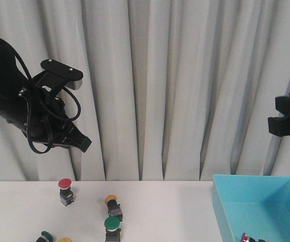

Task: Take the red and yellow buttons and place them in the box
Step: 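Move the left gripper down over the yellow-capped button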

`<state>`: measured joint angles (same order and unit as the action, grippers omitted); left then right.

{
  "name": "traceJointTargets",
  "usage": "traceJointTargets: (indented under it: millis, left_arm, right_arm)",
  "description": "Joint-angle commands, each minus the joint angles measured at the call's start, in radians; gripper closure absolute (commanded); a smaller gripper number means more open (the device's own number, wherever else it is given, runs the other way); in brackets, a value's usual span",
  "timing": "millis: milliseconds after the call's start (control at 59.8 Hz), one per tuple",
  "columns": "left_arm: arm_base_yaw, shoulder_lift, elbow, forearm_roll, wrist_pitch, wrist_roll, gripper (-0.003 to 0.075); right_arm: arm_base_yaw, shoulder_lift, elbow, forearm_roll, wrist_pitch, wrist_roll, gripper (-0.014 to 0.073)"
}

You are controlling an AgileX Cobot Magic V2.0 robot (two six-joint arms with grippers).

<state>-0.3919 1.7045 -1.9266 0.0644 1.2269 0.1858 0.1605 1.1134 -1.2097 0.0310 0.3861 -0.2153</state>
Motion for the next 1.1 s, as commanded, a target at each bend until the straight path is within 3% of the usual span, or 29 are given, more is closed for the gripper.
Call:
traceJointTargets:
  millis: [0, 84, 401, 552, 836, 937, 1087]
  left_arm:
    - [-0.001, -0.046, -0.020, 0.041, -0.032, -0.046, 0.0720]
    - [-0.001, -0.049, -0.020, 0.067, -0.026, -0.068, 0.0717]
    - [-0.001, -0.049, -0.017, 0.065, -0.019, -0.068, 0.0678]
    - [-0.001, -0.048, 0.020, 0.146, -0.032, -0.094, 0.0547]
    - [-0.001, -0.004, 0.269, 0.273, -0.082, -0.173, 0.0170]
    - [-0.001, 0.031, 0.300, 0.265, -0.089, -0.186, 0.0117]
    - [-0.001, 0.095, 0.302, 0.264, -0.094, -0.233, 0.0126]
  right_arm:
    - [0.068, -0.065, -0.032, 0.001, -0.043, -0.026, 0.0608]
    - [0.109, -0.110, -0.031, 0.001, -0.036, -0.026, 0.0602]
    - [0.111, -0.140, -0.031, 0.007, -0.006, -0.026, 0.0602]
    - [0.111, -0.140, -0.031, 0.012, 0.019, -0.026, 0.0602]
    - [0.111, -0.140, -0.031, 0.028, 0.048, -0.018, 0.0602]
    - [0.111, -0.140, -0.031, 0.028, 0.072, -0.018, 0.0602]
    - [0.111, -0.140, -0.030, 0.027, 0.097, -0.018, 0.0602]
